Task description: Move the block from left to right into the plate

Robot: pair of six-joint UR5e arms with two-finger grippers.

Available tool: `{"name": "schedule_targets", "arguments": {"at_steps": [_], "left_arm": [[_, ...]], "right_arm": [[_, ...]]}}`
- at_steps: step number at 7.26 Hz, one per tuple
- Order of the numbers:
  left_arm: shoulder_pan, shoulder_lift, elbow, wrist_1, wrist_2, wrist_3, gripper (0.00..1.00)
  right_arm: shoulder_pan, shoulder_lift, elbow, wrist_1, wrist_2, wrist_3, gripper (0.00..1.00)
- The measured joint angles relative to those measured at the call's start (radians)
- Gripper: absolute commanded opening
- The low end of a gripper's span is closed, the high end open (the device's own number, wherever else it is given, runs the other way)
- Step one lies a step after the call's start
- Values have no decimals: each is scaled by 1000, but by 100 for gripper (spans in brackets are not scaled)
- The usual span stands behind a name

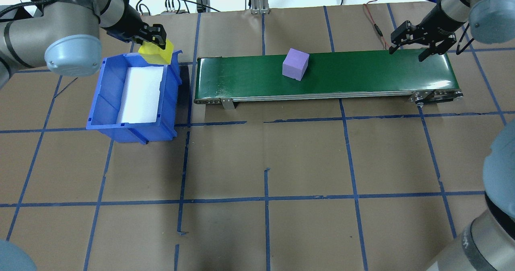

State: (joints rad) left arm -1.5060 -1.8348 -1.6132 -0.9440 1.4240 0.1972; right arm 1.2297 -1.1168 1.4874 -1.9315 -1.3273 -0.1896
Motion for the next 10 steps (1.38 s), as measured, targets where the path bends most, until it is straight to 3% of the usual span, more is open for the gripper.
{"name": "schedule_targets", "arguments": {"at_steps": [2, 3, 4, 5, 8, 10], "left_arm": [[-74, -29, -5, 17, -1, -86, 27], [-87, -72, -10, 53, -4, -99, 34], [-93, -111, -12, 78, -15, -104, 49], [-96, -142, -13, 89, -30, -106, 99], [-104, -150, -23, 91, -39, -147, 100], [-104, -63, -16, -9, -27, -159, 100]], "right_arm": [[-1, 0, 8, -21, 1, 0, 100], [0, -1, 11, -28, 2, 0, 100], [-1, -1, 12, -31, 2, 1, 100], [-1, -1, 13, -34, 2, 1, 100], [-1, -3, 24, -45, 3, 4, 100], [-1, -4, 24, -46, 2, 8, 100]]}}
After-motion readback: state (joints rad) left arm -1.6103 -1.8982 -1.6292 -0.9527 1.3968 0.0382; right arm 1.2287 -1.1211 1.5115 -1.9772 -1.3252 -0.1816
